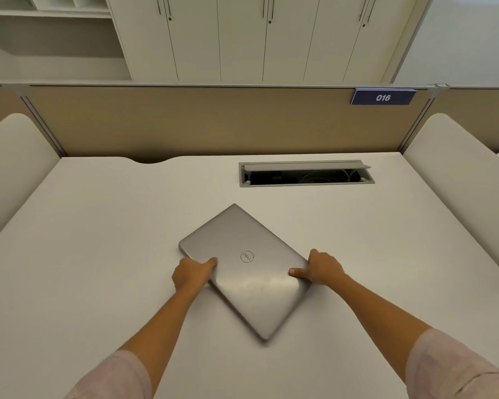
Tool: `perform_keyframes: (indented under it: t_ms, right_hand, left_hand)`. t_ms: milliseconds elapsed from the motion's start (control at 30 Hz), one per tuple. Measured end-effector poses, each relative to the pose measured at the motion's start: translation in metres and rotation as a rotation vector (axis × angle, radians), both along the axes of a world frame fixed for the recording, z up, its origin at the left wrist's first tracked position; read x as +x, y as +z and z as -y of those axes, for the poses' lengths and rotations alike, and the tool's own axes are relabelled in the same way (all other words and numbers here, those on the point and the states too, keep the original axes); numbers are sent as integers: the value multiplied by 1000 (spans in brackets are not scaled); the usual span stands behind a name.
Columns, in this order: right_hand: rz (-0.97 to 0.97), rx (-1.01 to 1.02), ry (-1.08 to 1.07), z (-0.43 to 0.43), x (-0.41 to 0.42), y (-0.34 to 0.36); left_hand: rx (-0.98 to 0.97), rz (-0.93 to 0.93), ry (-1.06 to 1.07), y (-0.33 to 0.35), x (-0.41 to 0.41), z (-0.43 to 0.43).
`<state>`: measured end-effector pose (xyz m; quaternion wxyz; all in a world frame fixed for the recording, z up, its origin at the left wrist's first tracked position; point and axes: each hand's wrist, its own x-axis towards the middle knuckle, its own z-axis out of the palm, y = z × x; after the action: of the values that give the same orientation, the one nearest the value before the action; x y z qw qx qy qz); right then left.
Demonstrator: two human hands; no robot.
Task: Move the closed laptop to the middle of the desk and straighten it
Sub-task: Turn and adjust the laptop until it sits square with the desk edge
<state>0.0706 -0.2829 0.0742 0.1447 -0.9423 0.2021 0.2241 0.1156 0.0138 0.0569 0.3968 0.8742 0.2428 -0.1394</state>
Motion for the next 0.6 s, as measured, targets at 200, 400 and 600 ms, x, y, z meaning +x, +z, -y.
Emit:
perform_keyframes:
  t_ms: [200, 400, 600]
  right_hand:
    - [-68, -47, 40, -19, -28, 0]
    - [-160, -59, 102, -46, -51, 0]
    - [-194, 92, 72, -67, -66, -4]
  left_hand:
    - [47, -14, -95, 1, 24, 20]
    - [102, 23, -184, -3, 36, 36]
    - [140, 137, -335, -10, 39, 32]
